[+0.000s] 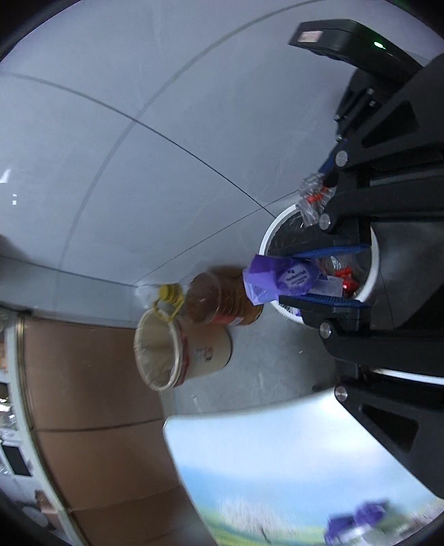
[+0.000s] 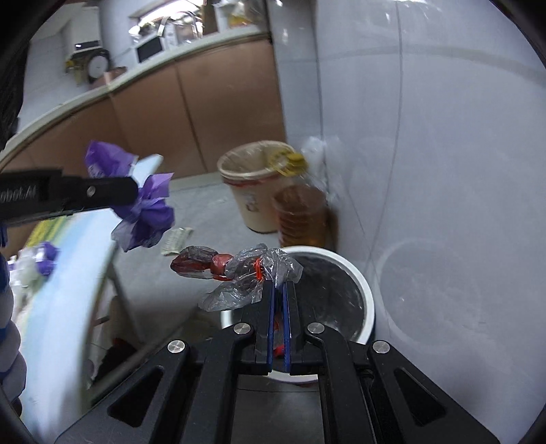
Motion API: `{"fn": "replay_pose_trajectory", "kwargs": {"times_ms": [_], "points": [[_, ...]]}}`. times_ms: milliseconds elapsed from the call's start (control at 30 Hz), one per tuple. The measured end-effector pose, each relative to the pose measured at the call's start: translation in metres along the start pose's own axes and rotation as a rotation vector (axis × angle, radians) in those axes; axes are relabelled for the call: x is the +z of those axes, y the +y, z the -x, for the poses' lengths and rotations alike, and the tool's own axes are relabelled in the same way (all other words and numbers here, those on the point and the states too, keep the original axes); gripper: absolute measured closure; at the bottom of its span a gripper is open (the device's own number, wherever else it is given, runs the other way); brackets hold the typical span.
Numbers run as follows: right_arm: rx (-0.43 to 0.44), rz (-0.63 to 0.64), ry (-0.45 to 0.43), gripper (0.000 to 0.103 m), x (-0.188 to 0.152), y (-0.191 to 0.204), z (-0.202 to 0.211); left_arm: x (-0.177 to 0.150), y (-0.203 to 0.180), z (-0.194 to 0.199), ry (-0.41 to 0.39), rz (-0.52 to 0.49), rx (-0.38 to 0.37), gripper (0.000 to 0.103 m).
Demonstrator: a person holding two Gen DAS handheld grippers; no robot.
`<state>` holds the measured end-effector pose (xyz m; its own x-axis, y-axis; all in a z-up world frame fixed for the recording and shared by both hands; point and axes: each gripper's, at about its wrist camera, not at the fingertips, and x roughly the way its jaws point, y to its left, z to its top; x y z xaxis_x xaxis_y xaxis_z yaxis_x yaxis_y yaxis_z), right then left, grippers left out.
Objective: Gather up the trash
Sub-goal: 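Carry both items over the trash bin and open both tools to drop them, then move both tools back over the table toward the remaining trash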
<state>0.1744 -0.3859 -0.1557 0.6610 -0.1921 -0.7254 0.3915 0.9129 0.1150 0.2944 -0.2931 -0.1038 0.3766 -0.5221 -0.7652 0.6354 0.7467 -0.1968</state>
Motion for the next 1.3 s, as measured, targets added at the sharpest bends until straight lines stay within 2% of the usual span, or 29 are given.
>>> {"fn": "replay_pose_trajectory", "kwargs": {"times_ms": [267,333,400,500,600,733,867,1100,1167,1300], "points": [[-0.04,-0.057,0.055,0.096,-0.001,-0.027,-0.06,0.012,-0.011,-0.071,0.1,0.035,-0.032,0.081],[-0.042,-0.064,0.066,0.089,-0.001,-0.029,-0.067,0.011,-0.012,-0.082,0.122,0.045,-0.046,0.075],[-0.043,-0.072,0.066,0.079,-0.002,-0.031,-0.069,0.011,-0.013,-0.089,0.13,0.05,-0.049,0.063],[-0.044,-0.075,0.062,0.072,-0.005,-0.031,-0.066,0.01,-0.012,-0.091,0.132,0.061,-0.047,0.057],[-0.043,-0.081,0.059,0.07,-0.007,-0.032,-0.061,0.011,-0.009,-0.088,0.134,0.077,-0.055,0.056],[-0.034,-0.084,0.045,0.067,-0.006,-0.028,-0.051,0.011,-0.007,-0.067,0.094,0.088,-0.067,0.056],[-0.014,-0.077,0.015,0.061,-0.003,-0.017,-0.029,0.011,-0.003,-0.03,-0.009,0.124,-0.085,0.056],[0.016,-0.024,-0.079,0.048,0.008,0.017,0.027,-0.006,0.004,0.06,-0.226,0.111,0.011,0.056],[0.021,-0.013,-0.107,0.046,0.01,0.024,0.044,-0.013,0.008,0.084,-0.268,0.115,0.025,0.056],[0.029,0.012,-0.165,0.037,0.016,0.039,0.079,-0.028,0.017,0.128,-0.3,0.109,0.023,0.056]]}}
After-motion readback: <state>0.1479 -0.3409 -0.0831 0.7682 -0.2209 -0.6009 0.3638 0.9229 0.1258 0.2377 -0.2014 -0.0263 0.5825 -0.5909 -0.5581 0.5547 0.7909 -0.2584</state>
